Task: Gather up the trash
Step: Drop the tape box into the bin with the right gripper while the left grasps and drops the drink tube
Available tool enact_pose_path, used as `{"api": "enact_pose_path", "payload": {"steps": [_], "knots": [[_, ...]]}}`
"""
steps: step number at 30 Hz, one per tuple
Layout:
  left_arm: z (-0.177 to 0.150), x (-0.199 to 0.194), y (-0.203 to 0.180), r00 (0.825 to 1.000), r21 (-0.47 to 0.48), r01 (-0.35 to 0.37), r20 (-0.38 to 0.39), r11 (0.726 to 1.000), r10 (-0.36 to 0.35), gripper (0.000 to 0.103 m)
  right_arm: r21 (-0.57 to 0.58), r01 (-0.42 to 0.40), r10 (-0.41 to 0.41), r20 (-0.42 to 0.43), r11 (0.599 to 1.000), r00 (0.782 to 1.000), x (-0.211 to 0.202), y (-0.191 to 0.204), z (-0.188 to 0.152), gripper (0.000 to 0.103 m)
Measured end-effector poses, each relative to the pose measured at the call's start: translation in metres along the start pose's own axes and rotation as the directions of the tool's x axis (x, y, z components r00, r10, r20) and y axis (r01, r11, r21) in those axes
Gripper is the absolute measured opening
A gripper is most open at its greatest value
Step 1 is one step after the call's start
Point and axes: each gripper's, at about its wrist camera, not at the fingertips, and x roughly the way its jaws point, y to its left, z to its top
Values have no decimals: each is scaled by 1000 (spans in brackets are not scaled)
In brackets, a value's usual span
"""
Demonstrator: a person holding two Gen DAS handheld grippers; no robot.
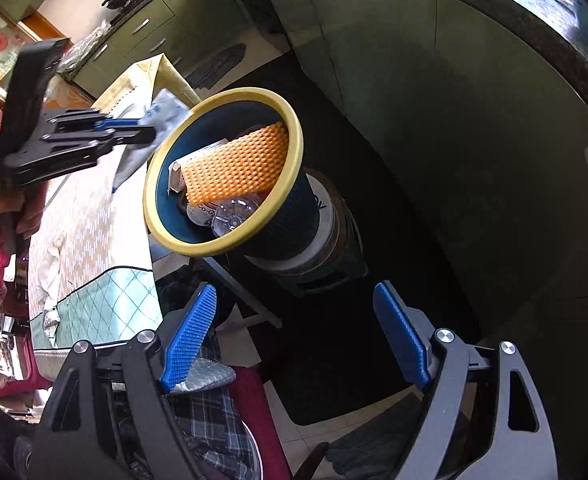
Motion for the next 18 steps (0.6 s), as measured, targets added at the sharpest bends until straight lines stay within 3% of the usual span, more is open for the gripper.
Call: {"api": "enact_pose_path", "payload": {"steps": [5, 10, 14, 18], "knots": [[2, 3, 3, 1000, -23, -18, 4, 1000, 18, 29, -31, 2, -2, -14, 1000, 1000, 3, 7, 2, 80], [-19, -27, 13, 999, -65, -22, 35, 998, 24, 30, -82, 11, -12, -12, 997, 1000, 1, 28, 1, 80], [-63, -79, 19, 995, -101, -34, 95, 994, 44, 32, -160, -1, -1, -14, 987, 1000, -3, 61, -3, 80], [-127, -136, 29, 987, -177, -51, 140, 983, 76, 36, -291, -15, 5, -35, 957, 999, 6, 119, -11, 80]]}}
